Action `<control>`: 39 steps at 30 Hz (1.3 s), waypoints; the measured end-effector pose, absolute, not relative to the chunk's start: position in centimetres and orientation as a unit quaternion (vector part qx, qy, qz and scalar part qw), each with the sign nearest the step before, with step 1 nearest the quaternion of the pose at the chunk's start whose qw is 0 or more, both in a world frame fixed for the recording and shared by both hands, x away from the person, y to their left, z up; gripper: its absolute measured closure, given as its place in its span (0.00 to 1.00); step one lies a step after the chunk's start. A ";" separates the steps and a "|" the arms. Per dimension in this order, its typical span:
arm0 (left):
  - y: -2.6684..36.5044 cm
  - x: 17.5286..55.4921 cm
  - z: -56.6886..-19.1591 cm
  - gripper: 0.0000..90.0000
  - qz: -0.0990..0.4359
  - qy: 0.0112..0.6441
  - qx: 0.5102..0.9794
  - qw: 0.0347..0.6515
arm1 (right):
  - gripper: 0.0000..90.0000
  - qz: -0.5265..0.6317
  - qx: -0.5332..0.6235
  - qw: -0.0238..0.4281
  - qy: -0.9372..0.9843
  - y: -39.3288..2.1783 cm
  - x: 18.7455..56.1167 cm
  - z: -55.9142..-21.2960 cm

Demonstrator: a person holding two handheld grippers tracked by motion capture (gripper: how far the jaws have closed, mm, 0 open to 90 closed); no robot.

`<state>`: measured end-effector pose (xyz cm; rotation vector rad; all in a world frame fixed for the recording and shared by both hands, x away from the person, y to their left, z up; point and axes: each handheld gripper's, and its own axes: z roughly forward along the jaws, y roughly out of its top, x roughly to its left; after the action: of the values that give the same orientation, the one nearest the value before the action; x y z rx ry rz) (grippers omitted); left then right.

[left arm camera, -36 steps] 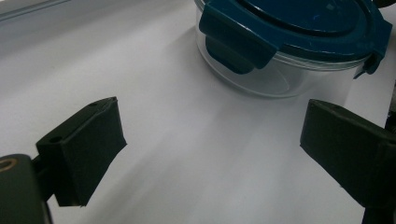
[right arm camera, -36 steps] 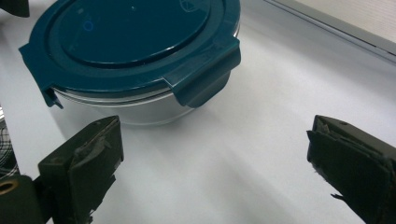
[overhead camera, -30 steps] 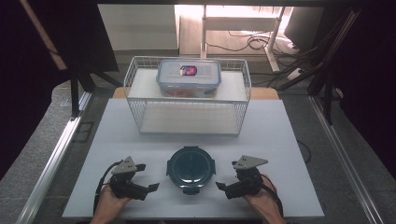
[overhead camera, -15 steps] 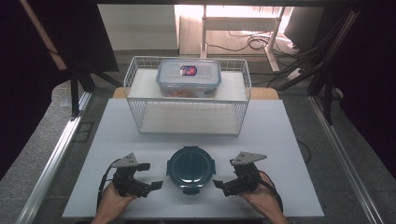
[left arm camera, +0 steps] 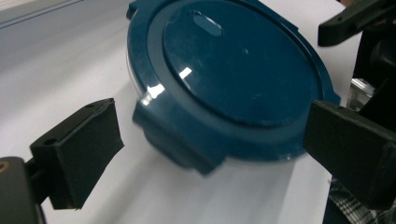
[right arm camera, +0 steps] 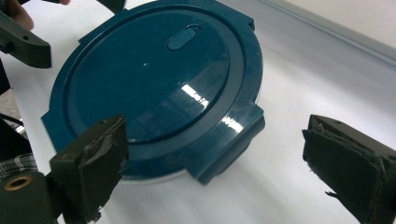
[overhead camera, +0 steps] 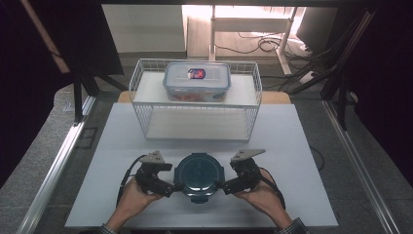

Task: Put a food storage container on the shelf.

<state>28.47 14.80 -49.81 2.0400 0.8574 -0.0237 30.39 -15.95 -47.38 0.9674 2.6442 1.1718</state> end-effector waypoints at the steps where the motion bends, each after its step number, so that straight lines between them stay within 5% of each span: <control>1: 14.7 28.7 -50.0 0.04 -0.016 0.348 0.823 0.449 | 0.07 0.383 0.320 0.037 0.866 -15.8 30.6 -47.6; 11: 14.5 29.0 -51.6 0.11 -0.081 0.364 0.814 0.446 | 0.16 0.379 0.342 -0.093 0.855 -15.7 31.9 -49.4; 21: 15.9 28.0 -51.7 0.24 -0.104 0.368 0.804 0.456 | 0.39 0.401 0.347 -0.090 0.843 -16.7 31.1 -48.5; 28: 18.1 27.3 -52.1 0.53 -0.142 0.374 0.765 0.504 | 0.53 0.419 0.351 -0.102 0.831 -17.7 30.1 -48.2; 39: 18.0 25.8 -51.6 0.61 -0.131 0.390 0.746 0.524 | 0.62 0.430 0.391 -0.116 0.806 -18.3 28.7 -47.8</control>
<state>25.83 18.03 -51.59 1.7862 0.9324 -0.3142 28.67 -18.30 -47.80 1.3267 2.7361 1.4611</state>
